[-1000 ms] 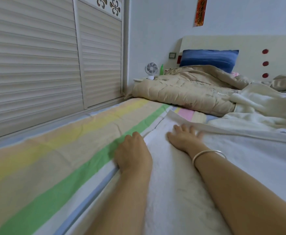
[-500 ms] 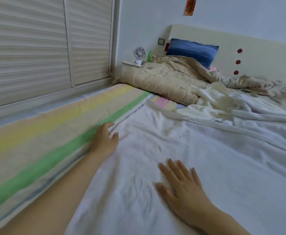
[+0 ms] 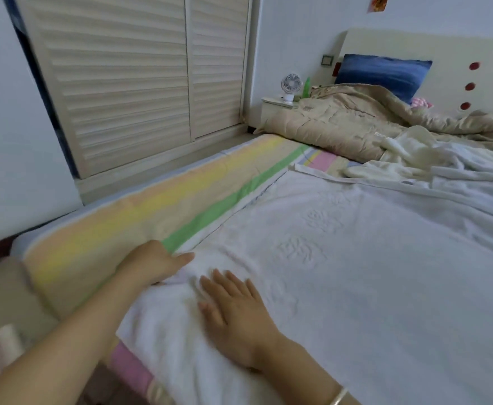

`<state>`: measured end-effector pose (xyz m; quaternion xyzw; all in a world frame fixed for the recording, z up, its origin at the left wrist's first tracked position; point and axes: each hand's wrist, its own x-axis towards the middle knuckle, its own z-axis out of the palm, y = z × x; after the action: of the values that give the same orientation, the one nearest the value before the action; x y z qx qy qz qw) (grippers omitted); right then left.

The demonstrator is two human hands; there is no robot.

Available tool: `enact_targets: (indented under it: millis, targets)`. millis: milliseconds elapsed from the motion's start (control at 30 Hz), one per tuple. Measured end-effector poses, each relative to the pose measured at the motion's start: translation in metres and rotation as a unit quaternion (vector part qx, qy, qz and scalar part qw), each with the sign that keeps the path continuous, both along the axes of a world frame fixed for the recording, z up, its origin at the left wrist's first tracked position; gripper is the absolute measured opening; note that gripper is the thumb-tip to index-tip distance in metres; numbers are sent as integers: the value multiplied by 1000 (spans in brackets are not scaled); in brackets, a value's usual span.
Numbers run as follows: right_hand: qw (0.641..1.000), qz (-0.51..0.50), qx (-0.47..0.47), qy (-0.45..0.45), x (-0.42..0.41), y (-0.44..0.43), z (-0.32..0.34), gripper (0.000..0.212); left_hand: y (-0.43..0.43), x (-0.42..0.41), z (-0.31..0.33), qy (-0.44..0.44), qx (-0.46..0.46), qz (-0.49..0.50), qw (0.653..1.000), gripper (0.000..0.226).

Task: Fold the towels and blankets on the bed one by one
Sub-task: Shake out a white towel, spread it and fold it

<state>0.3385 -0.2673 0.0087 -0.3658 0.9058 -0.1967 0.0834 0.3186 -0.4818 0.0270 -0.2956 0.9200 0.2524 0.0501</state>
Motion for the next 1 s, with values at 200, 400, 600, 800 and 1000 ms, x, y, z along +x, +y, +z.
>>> enact_targets:
  millis: [200,400,600,800,1000]
  targets:
    - [977,-68,-49,198,65,10,1,56,-6,46,6,9,26,-7,1000,66]
    - [956,-53,-28,286,104,-8,-1,35,-7,74,-3,-30,-52,5,998,73]
    - [973,-14,-42,227,114,-32,1,17,-10,90,-15,70,-214,22,974,47]
    - [993,31,-113,0,135,-13,7,34,8,98,-11,12,-298,17,954,31]
    - [960,-132,-189,156,132,106,21,37,134,103,1,186,-214,-179,942,49]
